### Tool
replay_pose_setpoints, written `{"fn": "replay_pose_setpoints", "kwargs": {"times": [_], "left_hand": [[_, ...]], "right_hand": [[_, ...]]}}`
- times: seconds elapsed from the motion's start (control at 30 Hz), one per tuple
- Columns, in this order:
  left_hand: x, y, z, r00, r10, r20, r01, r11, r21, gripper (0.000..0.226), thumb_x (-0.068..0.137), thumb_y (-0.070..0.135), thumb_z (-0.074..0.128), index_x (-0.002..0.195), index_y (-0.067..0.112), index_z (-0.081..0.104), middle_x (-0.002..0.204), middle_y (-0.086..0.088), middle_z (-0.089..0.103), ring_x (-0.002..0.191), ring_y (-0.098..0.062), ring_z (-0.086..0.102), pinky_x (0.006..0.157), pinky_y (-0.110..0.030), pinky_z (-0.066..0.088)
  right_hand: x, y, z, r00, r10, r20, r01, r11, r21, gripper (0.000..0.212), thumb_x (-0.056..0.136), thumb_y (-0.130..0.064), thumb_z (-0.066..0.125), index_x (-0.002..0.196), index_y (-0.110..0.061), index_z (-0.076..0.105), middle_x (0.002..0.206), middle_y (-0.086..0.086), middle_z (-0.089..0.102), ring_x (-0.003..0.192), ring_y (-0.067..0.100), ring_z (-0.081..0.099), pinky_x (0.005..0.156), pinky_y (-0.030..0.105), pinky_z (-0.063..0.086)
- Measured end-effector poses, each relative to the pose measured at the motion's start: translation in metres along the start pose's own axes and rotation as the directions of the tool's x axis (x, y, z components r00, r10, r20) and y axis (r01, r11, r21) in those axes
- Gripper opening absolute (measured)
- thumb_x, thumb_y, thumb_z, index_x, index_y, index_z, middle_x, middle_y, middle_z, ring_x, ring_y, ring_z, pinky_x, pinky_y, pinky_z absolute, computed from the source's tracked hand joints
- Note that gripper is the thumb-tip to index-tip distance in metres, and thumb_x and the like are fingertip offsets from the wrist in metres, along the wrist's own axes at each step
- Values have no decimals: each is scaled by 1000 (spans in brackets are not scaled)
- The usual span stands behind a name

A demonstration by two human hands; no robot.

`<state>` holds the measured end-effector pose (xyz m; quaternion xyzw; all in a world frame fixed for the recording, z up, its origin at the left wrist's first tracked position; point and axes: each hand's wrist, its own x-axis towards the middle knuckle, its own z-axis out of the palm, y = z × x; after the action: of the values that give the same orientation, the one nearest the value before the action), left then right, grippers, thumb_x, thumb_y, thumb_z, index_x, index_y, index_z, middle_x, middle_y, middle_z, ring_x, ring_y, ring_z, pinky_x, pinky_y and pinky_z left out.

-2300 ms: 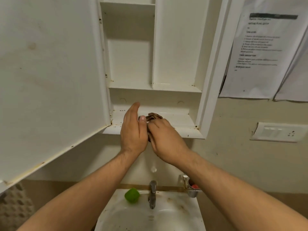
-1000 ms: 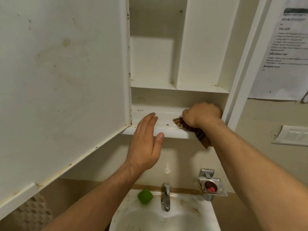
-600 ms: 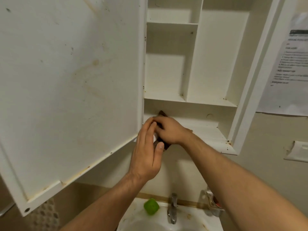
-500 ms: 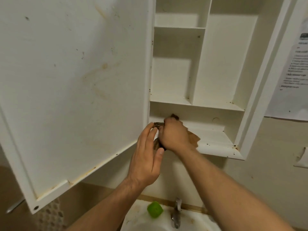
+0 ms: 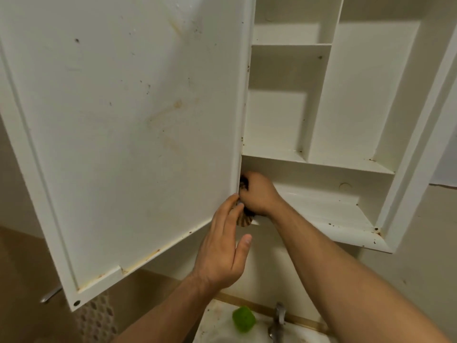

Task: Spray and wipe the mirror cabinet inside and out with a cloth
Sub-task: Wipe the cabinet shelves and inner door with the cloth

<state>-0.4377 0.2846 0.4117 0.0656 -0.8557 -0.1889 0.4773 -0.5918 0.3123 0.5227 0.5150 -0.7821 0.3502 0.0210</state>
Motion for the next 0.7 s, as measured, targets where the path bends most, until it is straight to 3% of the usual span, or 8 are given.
{"fn": "replay_pose_setpoints", "kwargs": {"times": [0.1, 0.2, 0.23, 0.3, 0.37, 0.5, 0.6, 0.7], "left_hand": [[12, 4, 6, 999, -33, -7, 33, 999, -5, 63, 103, 41, 39, 160, 17, 27, 170, 7, 15, 156, -10, 20, 123, -21, 24], [29, 11, 14, 997, -68, -24, 66, 996, -51, 66, 103, 41, 38, 163, 23, 19, 171, 12, 12, 157, -7, 18, 124, -24, 24], [33, 12, 17, 996, -83, -38, 79, 993, -91, 66, 103, 40, 38, 164, 25, 16, 171, 13, 13, 156, -7, 19, 125, -26, 26], [37, 12, 22, 991, -111, -77, 98, 983, -154, 65, 104, 42, 36, 164, 27, 13, 171, 11, 16, 157, -8, 20, 126, -33, 28], [37, 10, 26, 987, -126, -99, 105, 976, -189, 65, 106, 47, 32, 164, 25, 14, 170, 7, 19, 156, -12, 23, 124, -43, 32], [38, 13, 32, 981, -126, -146, 89, 968, -236, 69, 106, 56, 28, 163, 17, 20, 169, 2, 25, 154, -17, 29, 119, -47, 39], [42, 18, 34, 977, -145, -157, 105, 966, -237, 68, 106, 55, 29, 163, 18, 19, 169, 3, 23, 154, -14, 28, 121, -41, 36], [46, 18, 33, 973, -165, -161, 118, 956, -267, 62, 107, 47, 32, 162, 20, 19, 167, 2, 25, 153, -17, 31, 120, -49, 37]], "right_hand": [[5, -5, -17, 983, 125, 137, -155, 959, 237, 32, 82, 4, 57, 108, -9, 69, 98, 13, 75, 87, 30, 73, 72, 41, 63], [6, 2, -44, 945, 88, 316, -171, 954, 248, 29, 76, 0, 59, 94, -15, 76, 89, 11, 78, 85, 24, 76, 74, 32, 63], [4, 3, -48, 956, 80, 283, -143, 967, 210, 28, 76, -1, 59, 92, -16, 77, 86, 6, 78, 85, 22, 75, 73, 28, 62], [3, 7, -40, 994, 81, 66, -88, 989, 115, 28, 82, 0, 58, 99, -17, 74, 90, -2, 75, 88, 19, 72, 69, 20, 56], [-2, 5, -17, 994, 88, -71, -81, 992, 97, 27, 90, -3, 57, 114, -11, 68, 103, 2, 73, 93, 21, 69, 73, 26, 56], [-5, -2, -7, 992, -63, 105, 69, 996, -54, 15, 91, -14, 61, 106, -12, 57, 97, 3, 65, 88, 23, 63, 70, 33, 50], [-19, 5, -46, 959, -96, 268, 87, 995, 47, 28, 83, -6, 64, 99, -29, 64, 93, -8, 70, 87, 15, 67, 70, 24, 52], [-48, 22, -87, 924, -82, 374, 84, 996, 11, 41, 70, -9, 55, 80, -43, 75, 89, -11, 79, 82, 6, 72, 76, 23, 60]]}}
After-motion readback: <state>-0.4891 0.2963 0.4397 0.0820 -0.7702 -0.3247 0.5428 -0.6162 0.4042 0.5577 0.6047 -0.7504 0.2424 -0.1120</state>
